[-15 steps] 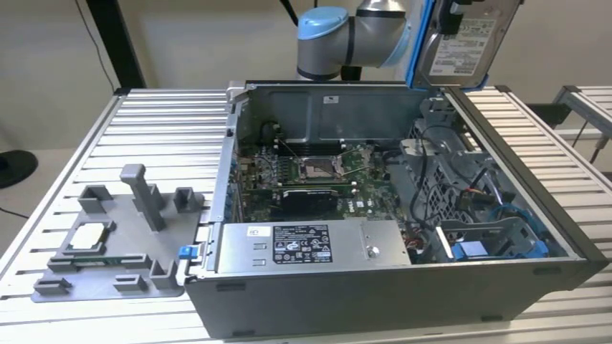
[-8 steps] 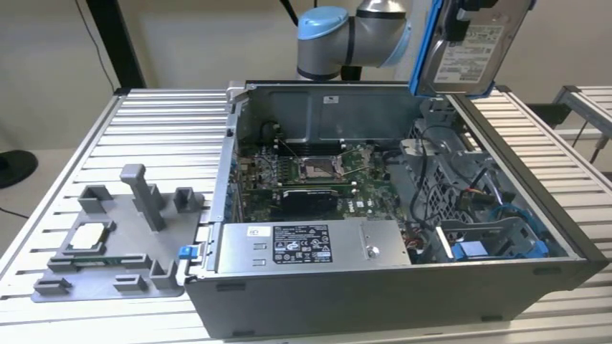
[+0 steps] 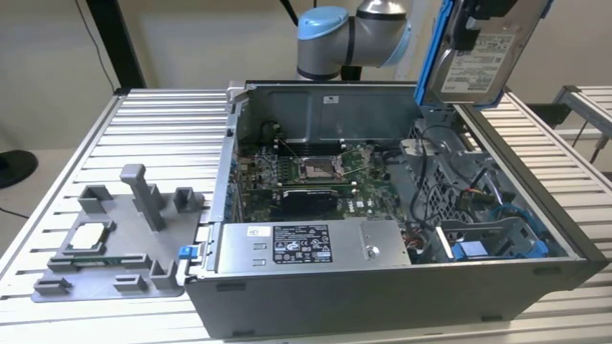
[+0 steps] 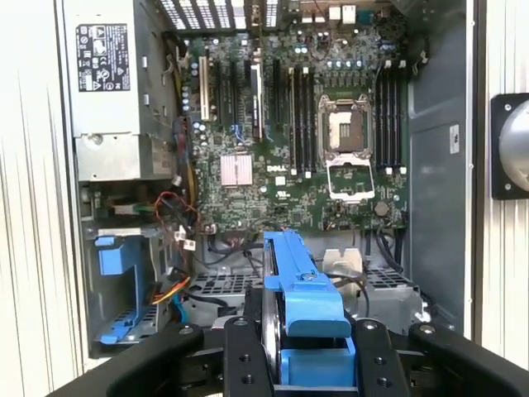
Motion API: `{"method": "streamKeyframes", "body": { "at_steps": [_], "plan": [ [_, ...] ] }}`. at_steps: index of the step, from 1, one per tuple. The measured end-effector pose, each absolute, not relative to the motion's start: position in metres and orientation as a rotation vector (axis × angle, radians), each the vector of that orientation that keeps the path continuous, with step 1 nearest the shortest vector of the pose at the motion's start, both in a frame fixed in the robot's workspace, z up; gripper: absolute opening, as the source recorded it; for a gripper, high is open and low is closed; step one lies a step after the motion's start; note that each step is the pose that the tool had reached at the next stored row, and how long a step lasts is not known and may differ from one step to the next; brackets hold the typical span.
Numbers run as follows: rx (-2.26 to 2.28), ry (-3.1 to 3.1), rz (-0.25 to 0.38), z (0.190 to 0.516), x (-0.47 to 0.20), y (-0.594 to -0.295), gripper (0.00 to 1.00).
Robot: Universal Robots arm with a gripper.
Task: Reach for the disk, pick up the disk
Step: 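Pick up the disk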
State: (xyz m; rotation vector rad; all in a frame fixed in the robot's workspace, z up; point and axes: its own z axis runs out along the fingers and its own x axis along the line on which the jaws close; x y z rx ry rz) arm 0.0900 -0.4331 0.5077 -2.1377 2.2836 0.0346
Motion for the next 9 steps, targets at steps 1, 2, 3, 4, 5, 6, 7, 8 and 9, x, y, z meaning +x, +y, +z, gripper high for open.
{"method": "streamKeyframes", "body": {
  "at_steps": [1, 2, 3, 4, 5, 6, 7, 8, 9],
  "plan": [
    [-2.138, 2.284, 0.035, 0.508, 0.090, -0.436, 0.00],
    [-2.138, 2.283, 0.035, 0.507, 0.090, -0.439, 0.00],
    [-2.138, 2.283, 0.035, 0.507, 0.090, -0.442, 0.00],
    [-2.138, 2.283, 0.035, 0.507, 0.090, -0.444, 0.00],
    [-2.138, 2.283, 0.035, 0.507, 0.090, -0.447, 0.00],
    [-2.138, 2.284, 0.035, 0.507, 0.090, -0.450, 0.00],
    [-2.138, 2.283, 0.035, 0.507, 0.090, -0.453, 0.00],
    [-2.138, 2.283, 0.035, 0.507, 0.090, -0.456, 0.00],
    [-2.138, 2.283, 0.035, 0.507, 0.090, -0.459, 0.00]
  ]
}}
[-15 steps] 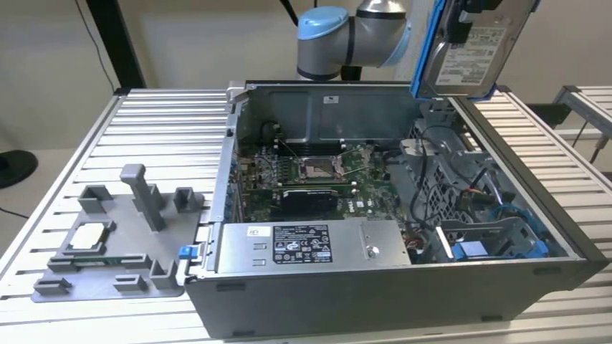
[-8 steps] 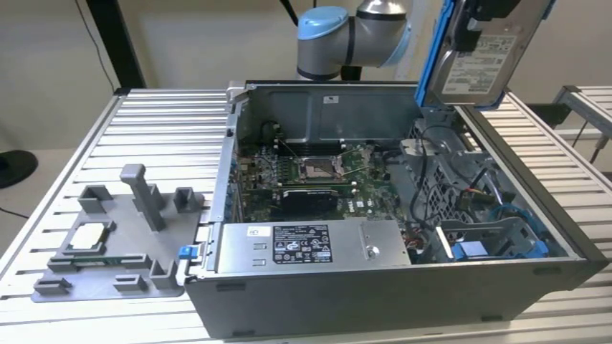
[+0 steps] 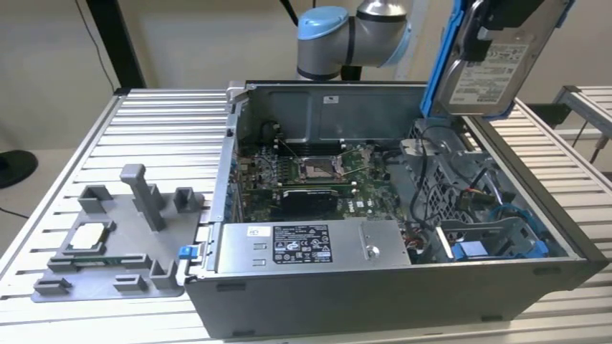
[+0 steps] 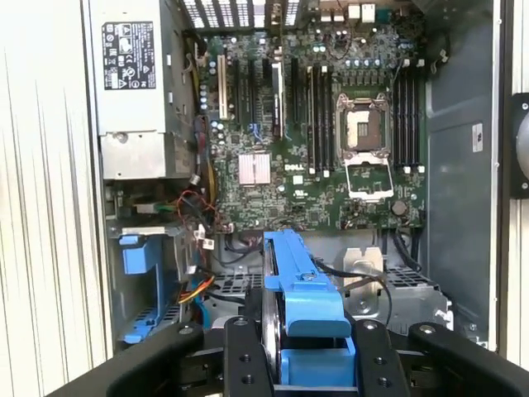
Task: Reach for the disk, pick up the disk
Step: 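Pick up the disk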
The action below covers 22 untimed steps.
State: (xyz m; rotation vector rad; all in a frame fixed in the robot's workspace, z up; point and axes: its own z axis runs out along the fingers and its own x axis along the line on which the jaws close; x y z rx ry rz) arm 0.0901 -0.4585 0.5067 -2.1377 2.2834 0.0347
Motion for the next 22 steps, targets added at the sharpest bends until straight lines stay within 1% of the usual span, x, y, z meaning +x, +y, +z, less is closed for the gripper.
{"method": "streamKeyframes", "body": {
  "at_steps": [22],
  "plan": [
    [-2.138, 2.284, 0.035, 0.501, 0.090, -0.526, 0.00]
  ]
}}
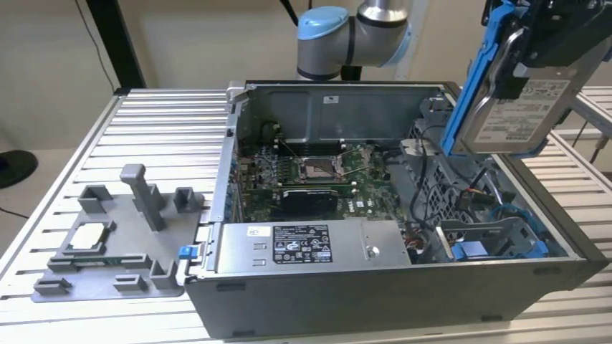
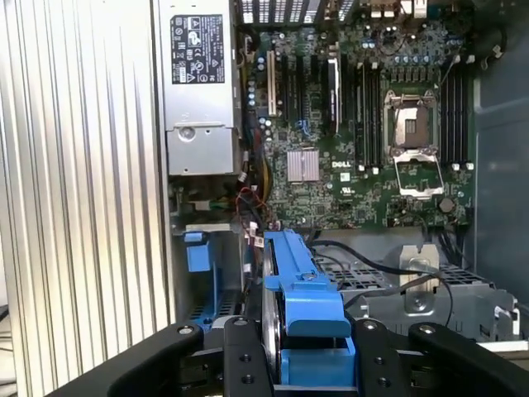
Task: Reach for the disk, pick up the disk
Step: 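Pick up the disk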
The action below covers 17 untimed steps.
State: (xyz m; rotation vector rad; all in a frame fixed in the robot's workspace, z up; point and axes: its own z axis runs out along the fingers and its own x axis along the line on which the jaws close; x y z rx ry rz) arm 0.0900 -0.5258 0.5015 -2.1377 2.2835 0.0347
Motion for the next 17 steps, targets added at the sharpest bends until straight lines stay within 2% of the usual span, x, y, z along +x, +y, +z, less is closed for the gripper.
{"method": "streamKeyframes", "body": {
  "at_steps": [17],
  "plan": [
    [-2.137, 2.283, 0.034, 0.493, 0.090, -0.568, 0.00]
  ]
}}
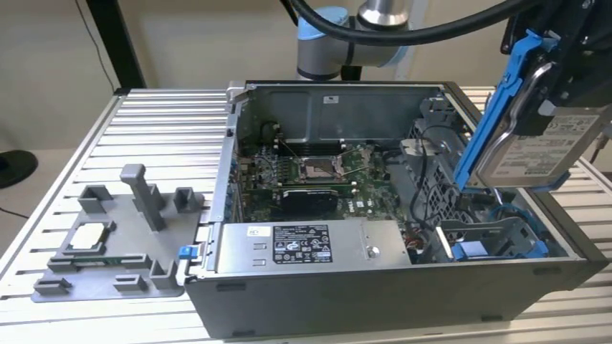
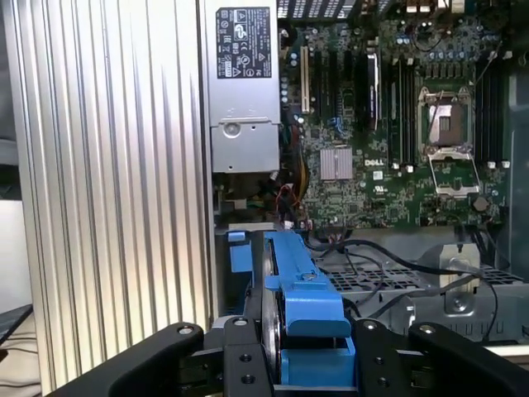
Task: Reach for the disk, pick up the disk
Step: 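Pick up the disk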
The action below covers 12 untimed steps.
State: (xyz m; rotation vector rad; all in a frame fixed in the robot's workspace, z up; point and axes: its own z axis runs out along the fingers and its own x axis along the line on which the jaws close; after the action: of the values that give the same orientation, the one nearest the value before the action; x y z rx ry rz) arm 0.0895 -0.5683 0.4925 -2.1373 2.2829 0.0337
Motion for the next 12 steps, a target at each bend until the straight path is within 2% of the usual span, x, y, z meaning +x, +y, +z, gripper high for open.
{"method": "streamKeyframes", "body": {
  "at_steps": [12],
  "plan": [
    [-2.145, 2.276, 0.034, 0.488, 0.090, -0.581, 0.00]
  ]
}}
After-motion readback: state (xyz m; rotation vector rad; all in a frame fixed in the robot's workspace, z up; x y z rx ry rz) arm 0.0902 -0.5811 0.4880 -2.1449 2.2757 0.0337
